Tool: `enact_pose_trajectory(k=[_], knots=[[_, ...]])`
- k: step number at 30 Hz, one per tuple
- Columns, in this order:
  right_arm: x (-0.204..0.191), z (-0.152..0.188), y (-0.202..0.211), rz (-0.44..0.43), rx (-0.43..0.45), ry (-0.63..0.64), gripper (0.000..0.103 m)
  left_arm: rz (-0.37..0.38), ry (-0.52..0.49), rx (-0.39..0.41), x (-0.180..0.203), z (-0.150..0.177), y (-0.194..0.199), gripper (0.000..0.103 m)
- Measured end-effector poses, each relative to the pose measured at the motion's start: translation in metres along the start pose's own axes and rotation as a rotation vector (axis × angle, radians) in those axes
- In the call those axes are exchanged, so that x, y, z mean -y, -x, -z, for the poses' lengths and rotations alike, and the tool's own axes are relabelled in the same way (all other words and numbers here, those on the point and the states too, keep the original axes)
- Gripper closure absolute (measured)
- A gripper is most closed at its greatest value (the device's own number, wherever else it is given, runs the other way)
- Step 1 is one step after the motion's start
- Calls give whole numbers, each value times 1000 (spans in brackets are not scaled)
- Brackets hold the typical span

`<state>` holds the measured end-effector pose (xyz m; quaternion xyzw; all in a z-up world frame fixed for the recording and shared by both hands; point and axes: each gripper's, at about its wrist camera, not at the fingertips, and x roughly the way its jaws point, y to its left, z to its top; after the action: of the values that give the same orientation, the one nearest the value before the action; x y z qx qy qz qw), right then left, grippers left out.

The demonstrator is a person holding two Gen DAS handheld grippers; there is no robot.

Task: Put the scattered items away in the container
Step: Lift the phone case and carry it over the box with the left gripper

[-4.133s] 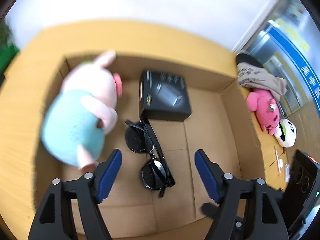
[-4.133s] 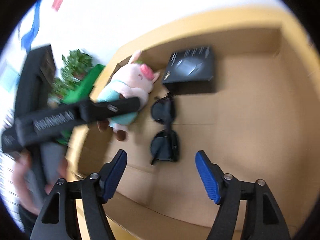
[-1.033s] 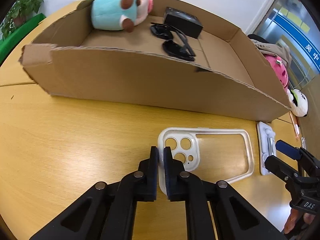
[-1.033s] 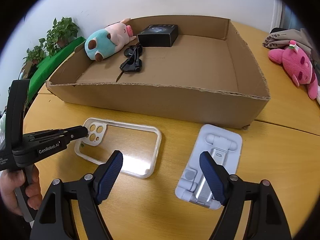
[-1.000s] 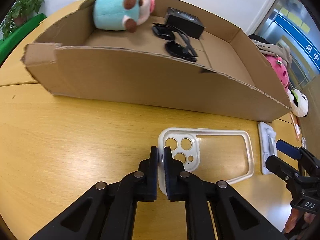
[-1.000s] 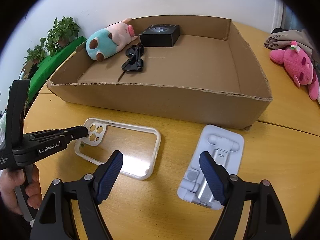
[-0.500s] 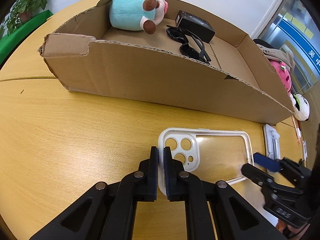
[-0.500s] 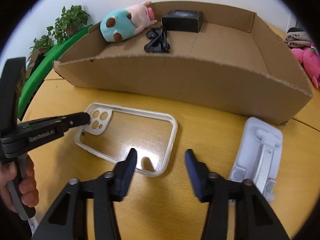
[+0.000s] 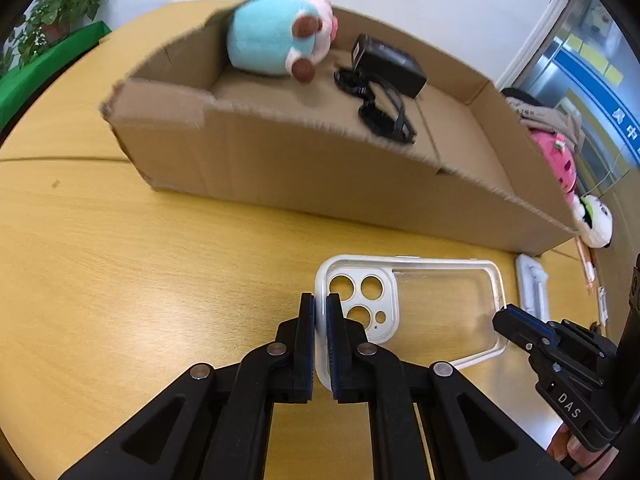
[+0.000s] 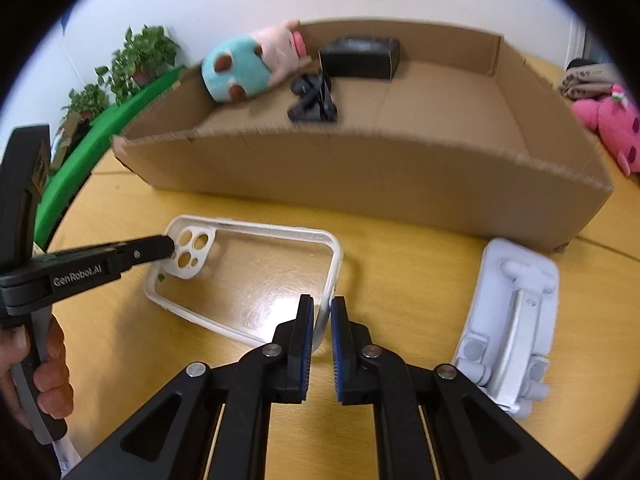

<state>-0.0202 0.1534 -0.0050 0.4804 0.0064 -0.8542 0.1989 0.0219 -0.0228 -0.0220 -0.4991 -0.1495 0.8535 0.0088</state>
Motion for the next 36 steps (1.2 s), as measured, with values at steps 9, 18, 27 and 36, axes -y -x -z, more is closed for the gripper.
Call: enact_pose_trajectory(k=[9, 18, 27, 36], knots=[[-16, -25, 53, -28, 155, 17, 95, -2, -43, 138, 8, -22, 65, 98], [-17, -71, 86, -41, 263, 22, 95, 1, -101, 240, 22, -72, 105, 98], [-12, -118, 66, -87, 266, -25, 95, -20, -122, 217, 18, -136, 97, 98], [-12, -143, -2, -113, 117, -54, 95, -62, -102, 90, -7, -176, 41, 97]])
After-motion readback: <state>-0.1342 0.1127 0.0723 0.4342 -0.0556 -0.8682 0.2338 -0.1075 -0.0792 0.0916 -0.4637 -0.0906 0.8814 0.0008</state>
